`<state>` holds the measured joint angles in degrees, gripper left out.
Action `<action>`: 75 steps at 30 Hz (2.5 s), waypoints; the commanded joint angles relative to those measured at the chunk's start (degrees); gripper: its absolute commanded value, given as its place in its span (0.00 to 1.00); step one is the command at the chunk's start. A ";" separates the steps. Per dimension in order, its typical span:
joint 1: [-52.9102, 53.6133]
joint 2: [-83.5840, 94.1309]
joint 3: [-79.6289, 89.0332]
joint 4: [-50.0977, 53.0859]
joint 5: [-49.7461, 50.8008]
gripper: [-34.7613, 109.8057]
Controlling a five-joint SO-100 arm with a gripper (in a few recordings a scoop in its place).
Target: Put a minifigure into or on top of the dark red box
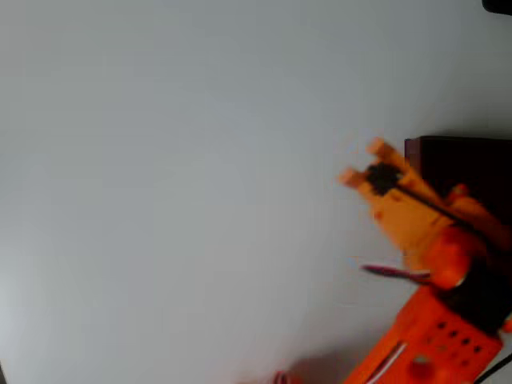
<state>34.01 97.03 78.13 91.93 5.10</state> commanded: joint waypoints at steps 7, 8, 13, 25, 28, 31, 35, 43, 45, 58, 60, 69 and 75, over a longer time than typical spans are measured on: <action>11.78 -37.09 -35.33 6.33 5.80 0.25; 12.13 -41.75 -41.22 8.61 5.98 0.25; 13.54 -52.21 -53.00 12.83 8.00 0.29; 10.46 -36.91 -41.40 12.92 3.69 0.30; 7.21 -25.31 -31.99 12.92 0.00 0.29; 1.67 -12.13 -20.92 12.92 -4.22 0.29; -11.51 9.32 -3.60 10.90 -8.00 0.29; -46.41 47.02 29.18 1.14 -2.90 0.31; -55.20 48.25 33.22 1.14 -1.58 0.31; -77.87 90.44 79.01 -13.80 1.58 0.24; -79.10 93.96 83.76 -15.47 1.41 0.24; -83.23 98.26 92.29 -15.73 3.08 0.24; -81.39 98.35 95.63 -17.49 4.75 0.24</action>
<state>-47.81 194.50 173.23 74.97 8.35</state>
